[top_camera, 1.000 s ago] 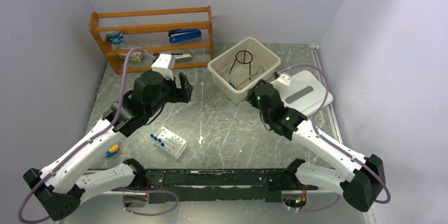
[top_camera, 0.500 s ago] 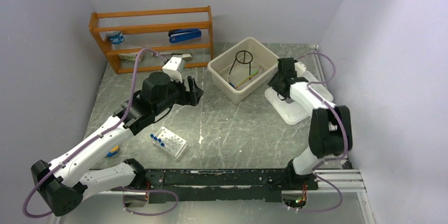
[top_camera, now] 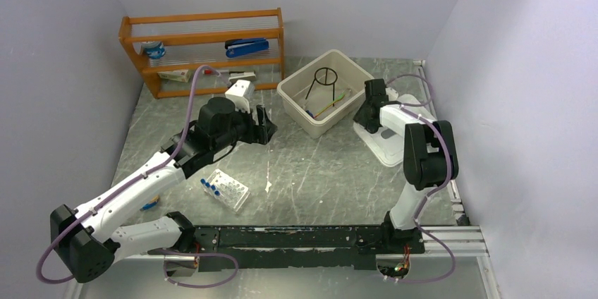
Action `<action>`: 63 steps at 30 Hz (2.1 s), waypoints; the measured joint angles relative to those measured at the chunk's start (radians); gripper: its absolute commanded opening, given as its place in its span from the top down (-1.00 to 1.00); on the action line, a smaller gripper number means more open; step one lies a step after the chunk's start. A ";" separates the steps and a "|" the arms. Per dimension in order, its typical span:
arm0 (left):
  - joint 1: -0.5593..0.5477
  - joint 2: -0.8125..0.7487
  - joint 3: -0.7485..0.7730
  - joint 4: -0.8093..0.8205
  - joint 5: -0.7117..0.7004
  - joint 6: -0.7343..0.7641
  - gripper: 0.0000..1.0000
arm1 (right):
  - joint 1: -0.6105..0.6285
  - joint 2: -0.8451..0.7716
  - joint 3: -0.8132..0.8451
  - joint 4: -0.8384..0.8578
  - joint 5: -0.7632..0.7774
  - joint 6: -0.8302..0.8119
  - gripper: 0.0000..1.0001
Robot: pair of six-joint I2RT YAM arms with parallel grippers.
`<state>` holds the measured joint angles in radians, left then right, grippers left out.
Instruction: Organize the chemistry lab equipment
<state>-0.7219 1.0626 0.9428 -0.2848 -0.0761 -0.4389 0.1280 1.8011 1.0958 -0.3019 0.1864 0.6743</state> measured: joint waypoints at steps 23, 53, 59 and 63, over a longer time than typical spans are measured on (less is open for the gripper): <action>0.000 0.027 -0.042 0.080 0.120 -0.011 -0.53 | 0.045 -0.323 -0.088 -0.254 0.175 0.107 0.08; -0.155 0.212 -0.088 0.295 0.194 -0.143 -0.66 | -0.029 0.033 0.061 -0.212 0.221 -0.031 1.00; -0.203 0.268 -0.039 0.288 0.165 -0.202 -0.64 | -0.031 -0.053 0.014 -0.216 0.209 -0.013 1.00; -0.241 0.286 -0.006 0.301 0.149 -0.234 -0.69 | -0.033 -0.224 -0.012 -0.225 0.177 0.003 1.00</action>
<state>-0.9634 1.3483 0.9363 0.0158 0.0727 -0.6727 0.0948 1.5772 1.0840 -0.5274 0.3630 0.6773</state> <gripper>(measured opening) 0.825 0.225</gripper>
